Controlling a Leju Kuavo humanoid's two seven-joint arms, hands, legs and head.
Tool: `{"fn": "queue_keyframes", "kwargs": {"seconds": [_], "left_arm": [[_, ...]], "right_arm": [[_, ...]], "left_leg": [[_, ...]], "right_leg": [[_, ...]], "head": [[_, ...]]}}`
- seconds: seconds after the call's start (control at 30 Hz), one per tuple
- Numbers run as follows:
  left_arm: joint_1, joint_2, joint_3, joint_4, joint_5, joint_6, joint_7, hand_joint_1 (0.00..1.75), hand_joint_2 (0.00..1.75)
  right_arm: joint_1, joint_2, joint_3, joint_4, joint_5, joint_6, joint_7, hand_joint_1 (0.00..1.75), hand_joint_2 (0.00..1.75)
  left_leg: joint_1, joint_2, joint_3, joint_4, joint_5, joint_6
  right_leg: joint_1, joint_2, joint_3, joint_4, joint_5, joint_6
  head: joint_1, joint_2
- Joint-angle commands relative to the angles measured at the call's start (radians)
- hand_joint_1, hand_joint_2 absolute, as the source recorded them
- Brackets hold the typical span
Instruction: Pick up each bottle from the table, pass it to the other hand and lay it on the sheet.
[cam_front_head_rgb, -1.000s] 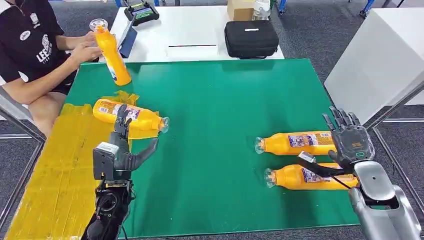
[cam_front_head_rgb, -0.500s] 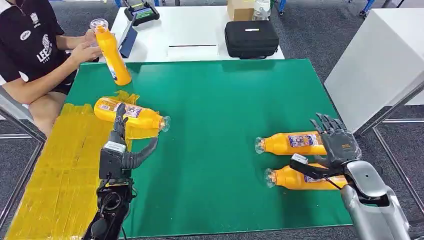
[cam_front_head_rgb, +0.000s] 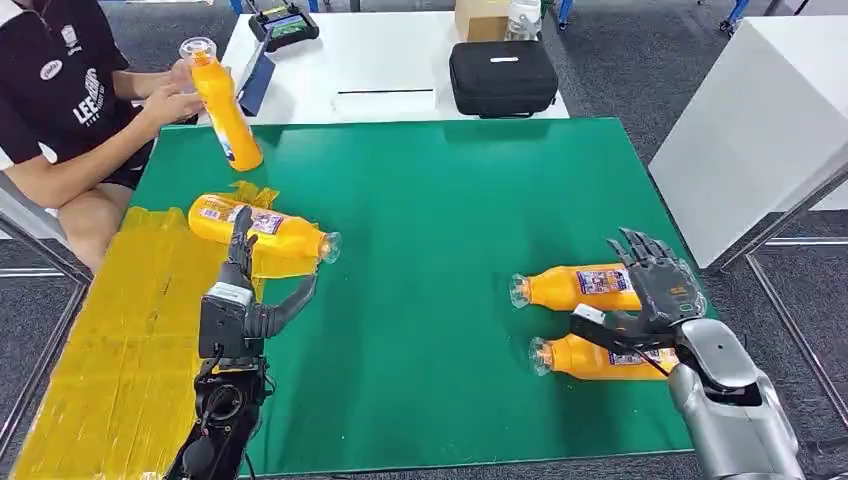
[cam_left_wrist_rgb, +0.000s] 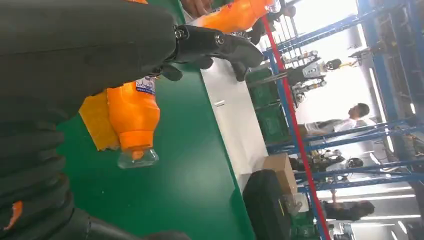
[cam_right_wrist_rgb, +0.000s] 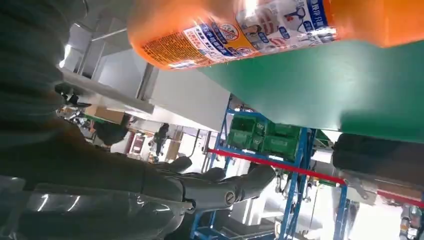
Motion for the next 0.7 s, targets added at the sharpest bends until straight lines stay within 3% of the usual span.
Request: {"fn": "queue_keyframes", "kwargs": {"seconds": [0.03,0.7], "left_arm": [[-0.033,0.000,0.009,0.079,0.001,0.003,0.008,0.00,1.75],[-0.036,-0.002,0.034,0.181,0.013,0.011,0.009,0.00,1.75]], "right_arm": [[-0.131,0.060,0.046,0.164,-0.016,0.012,-0.001,0.00,1.75],[-0.299,-0.006,0.076,0.478,0.079,0.064,0.117,0.00,1.75]], "left_leg": [[0.001,0.006,0.009,-0.001,-0.003,-0.003],[0.000,0.002,0.007,-0.001,-0.001,-0.002]], "right_leg": [[0.001,0.007,0.008,-0.002,-0.002,-0.002],[0.000,0.003,0.007,-0.001,-0.001,-0.002]], "head": [[0.000,0.000],[0.000,0.000]]}}
